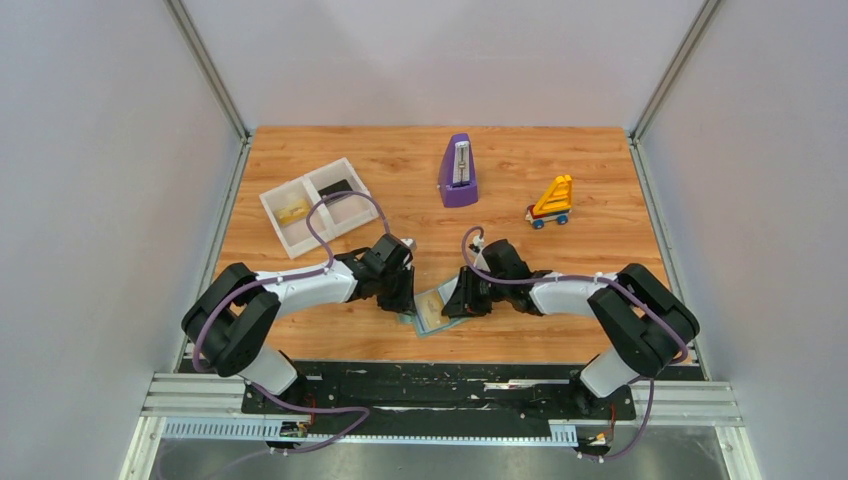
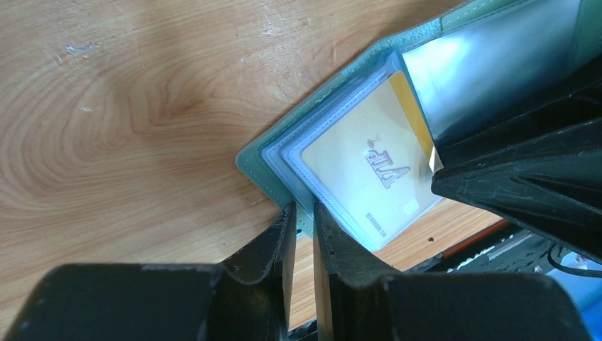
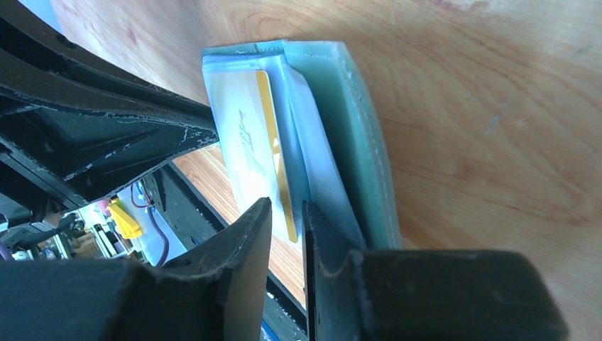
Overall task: Take the credit cards out of the card holder
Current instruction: Open the card holder at the center of the board, then remove the credit card from the card holder.
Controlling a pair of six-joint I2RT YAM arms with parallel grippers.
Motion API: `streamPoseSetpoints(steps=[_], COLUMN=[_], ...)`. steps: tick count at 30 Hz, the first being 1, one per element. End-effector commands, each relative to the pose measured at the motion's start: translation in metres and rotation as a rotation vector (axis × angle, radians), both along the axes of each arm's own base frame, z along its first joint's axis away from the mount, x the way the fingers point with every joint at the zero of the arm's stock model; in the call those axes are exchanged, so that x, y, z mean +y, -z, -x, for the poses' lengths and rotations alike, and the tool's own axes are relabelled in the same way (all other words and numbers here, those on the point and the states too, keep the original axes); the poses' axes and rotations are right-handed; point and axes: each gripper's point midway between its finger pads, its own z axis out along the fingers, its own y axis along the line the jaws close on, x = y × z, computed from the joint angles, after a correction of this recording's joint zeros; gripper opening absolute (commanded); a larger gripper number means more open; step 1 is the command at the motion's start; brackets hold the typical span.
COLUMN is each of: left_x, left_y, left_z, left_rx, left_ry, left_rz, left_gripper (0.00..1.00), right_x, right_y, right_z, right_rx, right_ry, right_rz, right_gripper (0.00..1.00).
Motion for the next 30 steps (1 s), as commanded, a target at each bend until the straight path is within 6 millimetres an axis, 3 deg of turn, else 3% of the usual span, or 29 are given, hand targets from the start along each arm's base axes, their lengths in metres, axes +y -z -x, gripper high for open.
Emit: streamPoseSetpoints(steps=[1,5,9,14,21,26,30], left_x=[0.014,0.014,0.016,0.025,0.021,0.006,-0.006], left_y=[0.009,0.007,0.005,0.005,-0.001,-0.026,-0.049], left_z=[-0.008,-0.009,-0.011,-0.015,-0.013,-0.011,-0.013], left_rx=[-0.040,-0.050,-0.060,-0.078,-0.062,-0.051,-0.070], left_ry=[-0.024,-0.019,-0.015,-0.026,-0.023,-0.012,0.004], left_rz=[-0.078,-0.076,-0.090,-0.128,-0.111,-0.027,0.047], left_gripper=[0.23,0.22,0.22,0.22,0.23,0.27,0.30], right_x=[0.003,0.007,0.005,-0.001,-0.009,-0.011,-0.007], right_y=[0.001,-0.005,-0.010,-0.018,-0.026,-0.027,-0.039], right_z=[-0.003,-0.001,0.001,0.008,0.012,0.016,0.010], right_rx=[-0.021,-0.021,-0.038,-0.053,-0.060,-0.055,-0.082], right_ry=[0.008,-0.005,-0.010,-0.006,0.026,0.024,0.016], right_rz=[-0.030,-0.061,-0.077,-0.090,-0.099,-0.092,-0.102], right_gripper=[0.23,0.16,0.00,0.00,0.00,0.01,0.14])
